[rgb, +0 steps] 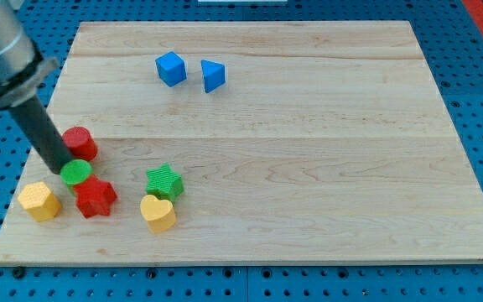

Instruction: Push the green circle above the yellow heart

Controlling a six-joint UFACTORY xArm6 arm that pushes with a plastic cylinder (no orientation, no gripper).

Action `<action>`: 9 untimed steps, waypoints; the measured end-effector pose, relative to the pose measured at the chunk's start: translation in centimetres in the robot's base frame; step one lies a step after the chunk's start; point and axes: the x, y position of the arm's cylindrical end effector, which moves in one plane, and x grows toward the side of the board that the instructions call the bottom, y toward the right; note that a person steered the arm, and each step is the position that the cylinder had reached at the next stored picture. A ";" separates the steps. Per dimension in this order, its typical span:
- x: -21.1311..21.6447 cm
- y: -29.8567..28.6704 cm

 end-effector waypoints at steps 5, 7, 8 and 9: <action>1.4 5.5; 3.3 2.1; 3.3 3.2; 3.3 7.4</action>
